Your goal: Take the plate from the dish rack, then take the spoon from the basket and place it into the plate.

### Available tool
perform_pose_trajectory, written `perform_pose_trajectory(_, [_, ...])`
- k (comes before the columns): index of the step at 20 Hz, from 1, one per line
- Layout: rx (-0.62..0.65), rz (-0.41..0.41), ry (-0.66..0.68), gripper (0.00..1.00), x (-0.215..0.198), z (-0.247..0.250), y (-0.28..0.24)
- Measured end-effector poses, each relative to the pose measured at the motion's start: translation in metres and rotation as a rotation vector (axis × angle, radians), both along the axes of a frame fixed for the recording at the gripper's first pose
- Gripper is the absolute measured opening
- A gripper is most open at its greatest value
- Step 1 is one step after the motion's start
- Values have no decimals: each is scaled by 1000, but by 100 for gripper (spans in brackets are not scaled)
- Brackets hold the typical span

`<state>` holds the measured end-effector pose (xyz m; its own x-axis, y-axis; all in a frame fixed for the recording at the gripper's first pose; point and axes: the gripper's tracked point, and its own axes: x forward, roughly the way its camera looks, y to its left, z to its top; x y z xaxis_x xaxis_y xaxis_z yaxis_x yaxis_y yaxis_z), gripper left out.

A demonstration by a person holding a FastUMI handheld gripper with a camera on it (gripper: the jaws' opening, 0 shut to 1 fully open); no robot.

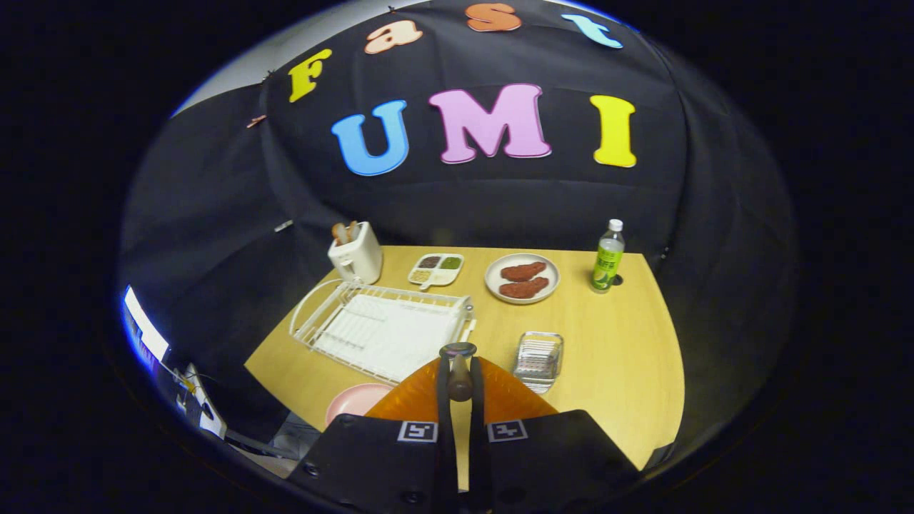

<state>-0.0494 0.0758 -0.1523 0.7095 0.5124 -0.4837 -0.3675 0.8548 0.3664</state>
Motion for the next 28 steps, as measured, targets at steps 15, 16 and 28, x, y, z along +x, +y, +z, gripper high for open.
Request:
perform_pose_trajectory(15, [-44, 378, 76, 10, -70, -113, 181])
perform_pose_trajectory(16, [-39, 385, 76, 10, -70, -117, 186])
perform_pose_trajectory(28, [-82, 477, 208, 12, -86, -175, 180])
